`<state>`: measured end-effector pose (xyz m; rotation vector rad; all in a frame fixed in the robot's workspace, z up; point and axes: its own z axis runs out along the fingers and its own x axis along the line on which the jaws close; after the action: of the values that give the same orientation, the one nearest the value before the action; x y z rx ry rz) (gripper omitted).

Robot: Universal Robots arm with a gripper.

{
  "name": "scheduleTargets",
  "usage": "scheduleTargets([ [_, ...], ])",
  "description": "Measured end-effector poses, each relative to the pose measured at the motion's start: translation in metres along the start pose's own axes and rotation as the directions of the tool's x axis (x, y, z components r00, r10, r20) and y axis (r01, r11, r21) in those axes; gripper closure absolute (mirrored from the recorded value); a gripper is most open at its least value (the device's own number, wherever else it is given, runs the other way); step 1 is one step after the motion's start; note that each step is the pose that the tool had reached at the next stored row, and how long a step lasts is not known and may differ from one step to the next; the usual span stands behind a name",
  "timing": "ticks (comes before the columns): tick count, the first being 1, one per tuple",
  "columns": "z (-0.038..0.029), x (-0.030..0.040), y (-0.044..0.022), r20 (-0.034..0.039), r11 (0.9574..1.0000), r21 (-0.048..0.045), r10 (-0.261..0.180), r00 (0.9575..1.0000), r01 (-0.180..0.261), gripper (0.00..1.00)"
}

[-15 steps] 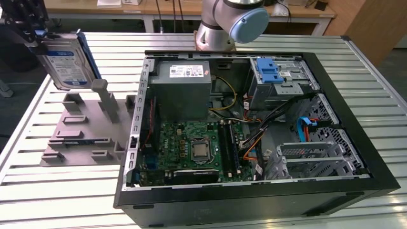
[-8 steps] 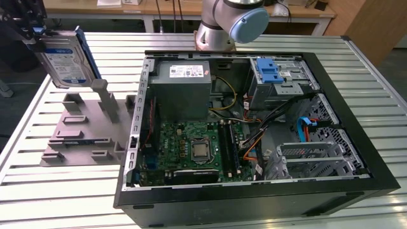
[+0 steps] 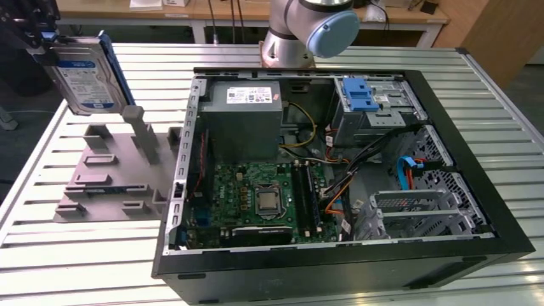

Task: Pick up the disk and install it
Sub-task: 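Pick up the disk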

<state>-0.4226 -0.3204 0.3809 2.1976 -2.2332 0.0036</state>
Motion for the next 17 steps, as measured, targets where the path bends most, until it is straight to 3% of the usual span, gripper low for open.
scheduleTargets([
  [17,-0.0124,-0.0002,0.0001,0.0,1.0,0.0001,0.0,1.0,0.0,0.64],
])
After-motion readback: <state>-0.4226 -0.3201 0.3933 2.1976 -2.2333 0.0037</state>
